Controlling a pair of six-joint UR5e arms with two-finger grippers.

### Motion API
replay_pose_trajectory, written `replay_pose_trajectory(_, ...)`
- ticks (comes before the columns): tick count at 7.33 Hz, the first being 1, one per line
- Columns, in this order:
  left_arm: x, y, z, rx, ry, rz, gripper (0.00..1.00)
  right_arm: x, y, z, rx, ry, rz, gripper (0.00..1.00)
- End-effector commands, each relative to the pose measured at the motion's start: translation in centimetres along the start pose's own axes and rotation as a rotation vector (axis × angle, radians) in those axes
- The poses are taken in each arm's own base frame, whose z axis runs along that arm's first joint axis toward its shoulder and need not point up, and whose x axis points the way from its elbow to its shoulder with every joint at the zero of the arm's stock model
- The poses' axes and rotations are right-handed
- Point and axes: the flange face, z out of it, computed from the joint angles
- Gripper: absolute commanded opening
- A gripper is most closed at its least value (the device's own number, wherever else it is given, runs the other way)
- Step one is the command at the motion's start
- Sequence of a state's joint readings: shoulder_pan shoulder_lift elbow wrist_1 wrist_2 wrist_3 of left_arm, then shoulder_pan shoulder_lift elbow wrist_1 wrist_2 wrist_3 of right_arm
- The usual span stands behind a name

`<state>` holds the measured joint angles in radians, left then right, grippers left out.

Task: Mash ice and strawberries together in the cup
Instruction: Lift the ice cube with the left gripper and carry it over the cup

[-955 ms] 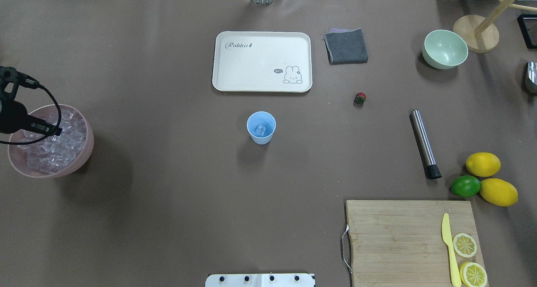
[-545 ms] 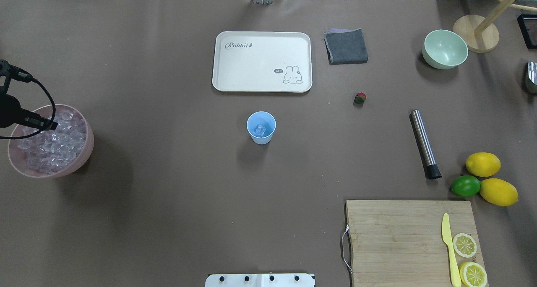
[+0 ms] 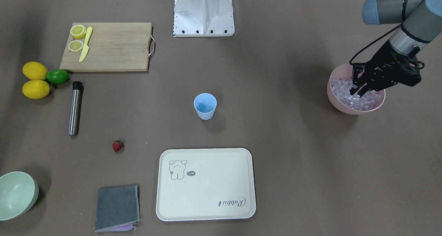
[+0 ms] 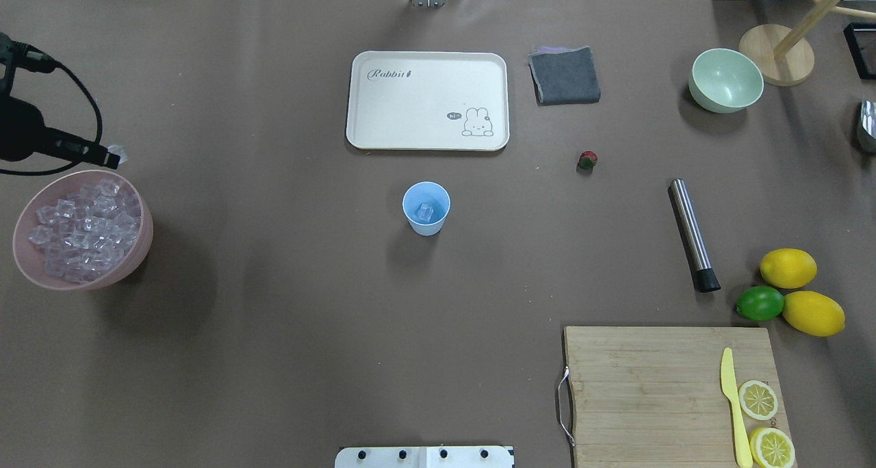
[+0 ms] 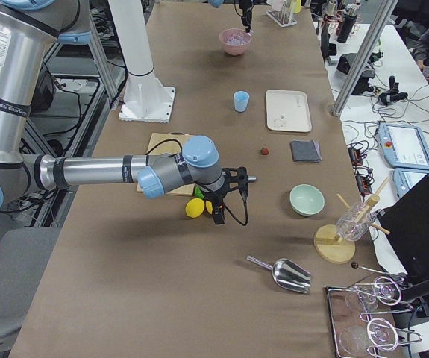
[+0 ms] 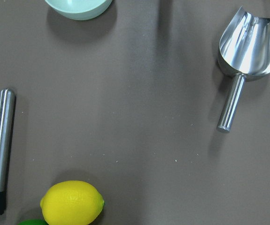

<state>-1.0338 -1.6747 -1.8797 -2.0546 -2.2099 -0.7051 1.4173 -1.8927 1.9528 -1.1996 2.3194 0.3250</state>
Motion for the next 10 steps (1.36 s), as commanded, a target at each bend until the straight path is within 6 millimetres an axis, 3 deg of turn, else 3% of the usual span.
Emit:
replay_pose_trajectory(1, 10.4, -2.8, 1.7, 0.001, 0.117, -0.148, 0.00, 0.0, 0.1, 0.0, -0.001, 0.000, 0.001, 1.00)
replay_pose_trajectory(2, 16.1, -3.5, 2.9, 0.013, 0.158, -0.185, 0.00, 0.0, 0.1, 0.0, -0.001, 0.000, 0.001, 1.00)
replay_pose_trajectory(3, 21.3, -2.5, 5.0, 0.037, 0.168, -0.215, 0.00, 0.1, 0.2, 0.1, -0.003, 0.001, 0.003, 1.00)
replay_pose_trajectory(5, 28.5, -1.8, 8.3, 0.095, 0.172, -0.263, 0.00, 0.1, 0.2, 0.0, -0.002, 0.001, 0.002, 1.00)
replay_pose_trajectory(8, 36.3, -2.2, 11.8, 0.153, 0.179, -0.342, 0.00, 0.1, 0.2, 0.0, -0.002, 0.001, 0.002, 1.00)
replay_pose_trajectory(10, 38.0, -1.8, 13.9, 0.176, 0.157, -0.350, 0.00, 0.1, 0.2, 0.0, -0.002, 0.001, 0.002, 1.00)
